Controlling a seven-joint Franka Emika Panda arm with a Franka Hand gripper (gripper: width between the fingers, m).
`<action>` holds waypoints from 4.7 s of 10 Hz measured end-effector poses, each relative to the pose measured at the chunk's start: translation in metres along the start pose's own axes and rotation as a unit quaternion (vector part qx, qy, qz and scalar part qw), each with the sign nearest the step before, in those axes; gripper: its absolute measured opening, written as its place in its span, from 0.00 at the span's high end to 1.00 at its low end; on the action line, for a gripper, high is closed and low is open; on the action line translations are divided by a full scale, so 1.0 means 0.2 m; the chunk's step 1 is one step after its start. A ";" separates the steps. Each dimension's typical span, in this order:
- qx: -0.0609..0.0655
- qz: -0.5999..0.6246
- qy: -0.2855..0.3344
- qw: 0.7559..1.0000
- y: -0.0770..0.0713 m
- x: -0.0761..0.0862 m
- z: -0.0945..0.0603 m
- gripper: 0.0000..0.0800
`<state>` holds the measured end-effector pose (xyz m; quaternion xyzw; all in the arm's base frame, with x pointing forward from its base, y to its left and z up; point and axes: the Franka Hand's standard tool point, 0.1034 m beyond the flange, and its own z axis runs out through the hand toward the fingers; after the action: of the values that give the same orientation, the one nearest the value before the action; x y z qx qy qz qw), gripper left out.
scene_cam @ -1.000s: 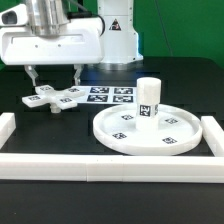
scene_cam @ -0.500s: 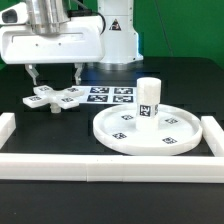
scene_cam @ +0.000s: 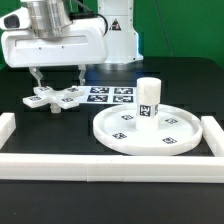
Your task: Assemble round table
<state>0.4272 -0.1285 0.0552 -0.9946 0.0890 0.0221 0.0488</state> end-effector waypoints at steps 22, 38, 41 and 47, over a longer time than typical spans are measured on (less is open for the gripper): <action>-0.038 -0.040 0.012 0.998 0.10 -0.04 0.13 0.19; 0.023 0.055 0.014 0.998 -0.49 0.19 -0.31 0.45; 0.023 0.070 0.015 0.997 -0.46 0.17 -0.27 0.45; 0.022 0.076 0.007 0.997 -0.83 0.22 -0.35 0.45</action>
Offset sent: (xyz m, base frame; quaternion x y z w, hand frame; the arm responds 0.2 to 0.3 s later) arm 0.0000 0.0000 0.0000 0.0000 0.0000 0.0000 1.0000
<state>0.5034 0.0188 0.1372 -0.9838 0.1652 0.0170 0.0679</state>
